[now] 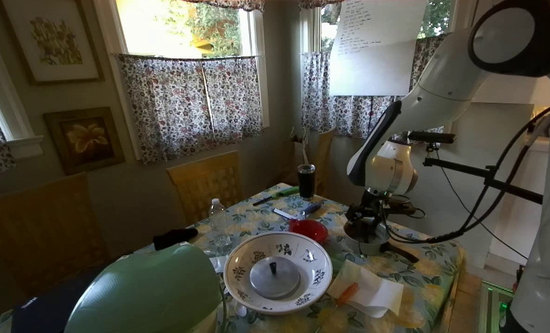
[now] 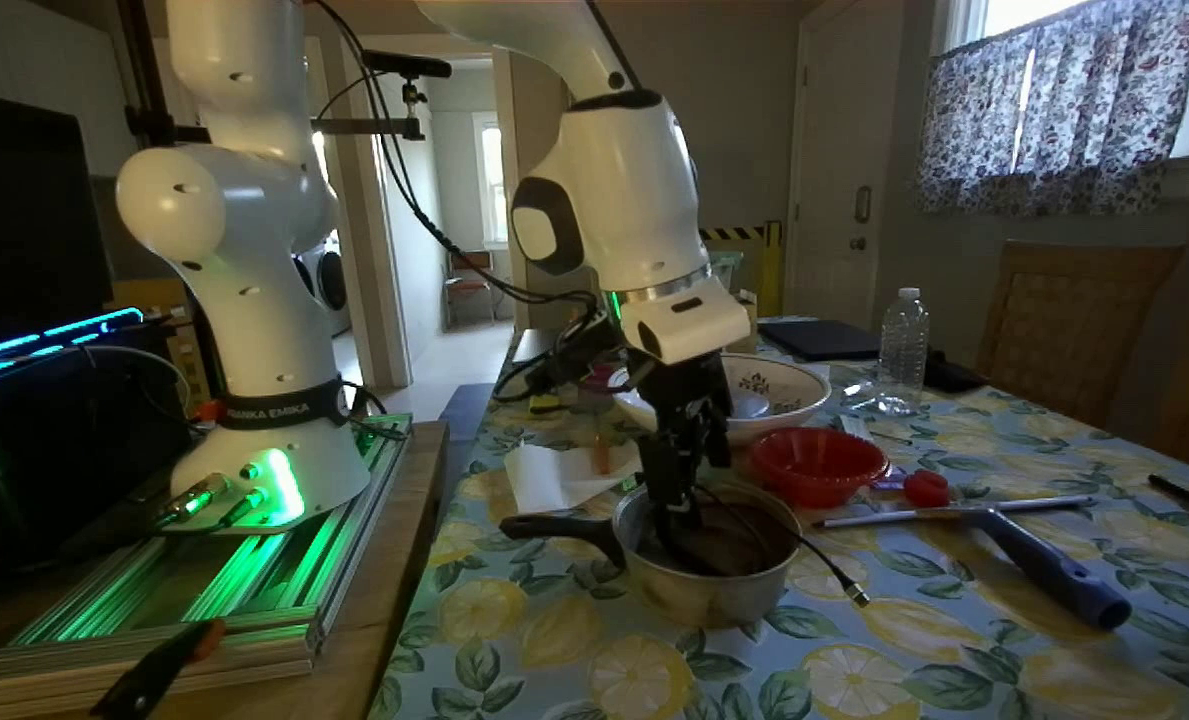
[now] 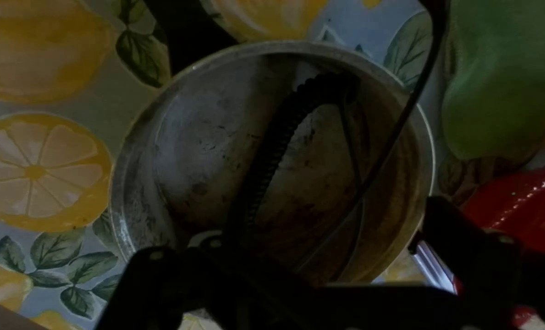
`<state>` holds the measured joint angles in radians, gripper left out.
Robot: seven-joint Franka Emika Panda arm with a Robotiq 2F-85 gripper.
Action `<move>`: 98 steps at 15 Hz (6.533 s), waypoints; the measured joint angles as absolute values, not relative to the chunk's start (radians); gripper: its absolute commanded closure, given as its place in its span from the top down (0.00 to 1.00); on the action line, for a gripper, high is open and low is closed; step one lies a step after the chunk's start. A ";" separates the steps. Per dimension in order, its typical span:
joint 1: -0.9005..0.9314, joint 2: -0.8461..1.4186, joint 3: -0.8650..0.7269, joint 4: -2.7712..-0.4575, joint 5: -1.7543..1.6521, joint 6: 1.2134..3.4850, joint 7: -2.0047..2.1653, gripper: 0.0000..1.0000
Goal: Remove the cable from the pot
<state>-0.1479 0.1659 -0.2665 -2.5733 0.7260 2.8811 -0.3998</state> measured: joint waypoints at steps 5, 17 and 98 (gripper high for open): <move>-0.148 0.233 -0.246 -2.544 0.726 2.899 -0.400 0.75; -0.155 0.282 -0.233 -2.513 0.726 2.935 -0.400 0.01; 0.006 0.877 -0.153 -1.319 -0.417 2.694 -0.139 0.78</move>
<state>0.0059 0.8772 -0.1527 -1.3193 -0.4170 2.6937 -0.1388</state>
